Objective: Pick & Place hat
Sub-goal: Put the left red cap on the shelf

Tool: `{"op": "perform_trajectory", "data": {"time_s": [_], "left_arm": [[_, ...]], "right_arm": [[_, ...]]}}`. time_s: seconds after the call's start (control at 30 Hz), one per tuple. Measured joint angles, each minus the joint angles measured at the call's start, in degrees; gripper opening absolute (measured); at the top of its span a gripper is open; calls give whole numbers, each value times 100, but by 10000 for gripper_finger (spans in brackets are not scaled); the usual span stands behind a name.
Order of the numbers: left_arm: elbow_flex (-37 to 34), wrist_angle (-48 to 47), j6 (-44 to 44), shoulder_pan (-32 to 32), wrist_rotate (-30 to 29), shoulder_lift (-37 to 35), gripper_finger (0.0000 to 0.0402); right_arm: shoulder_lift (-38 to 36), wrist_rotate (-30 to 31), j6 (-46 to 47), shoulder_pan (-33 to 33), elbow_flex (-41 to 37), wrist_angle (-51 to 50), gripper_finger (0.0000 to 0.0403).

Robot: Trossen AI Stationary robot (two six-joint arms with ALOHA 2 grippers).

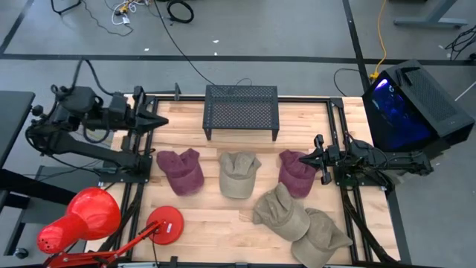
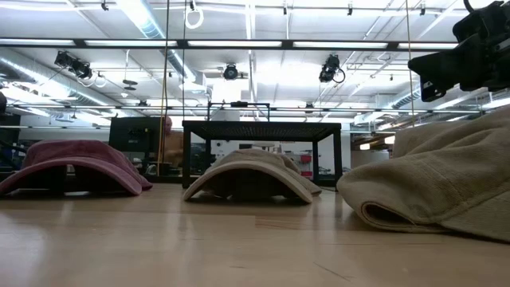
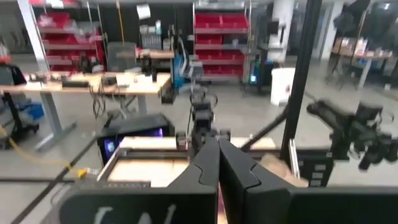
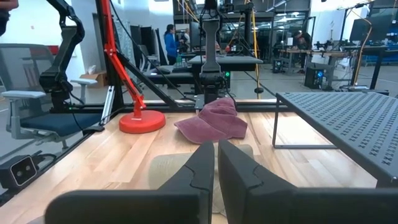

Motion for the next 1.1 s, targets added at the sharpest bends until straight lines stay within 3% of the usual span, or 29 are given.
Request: {"op": "perform_trajectory", "data": {"time_s": [0.7,1.1], "left_arm": [[-13,-1288,323,0,-127,239,3],[-20,-2013,1155,0,58,371,3]], "right_arm": [[-1,0,0,0,1,-1,27],[0,0,-2,0,0,0,27]]}}
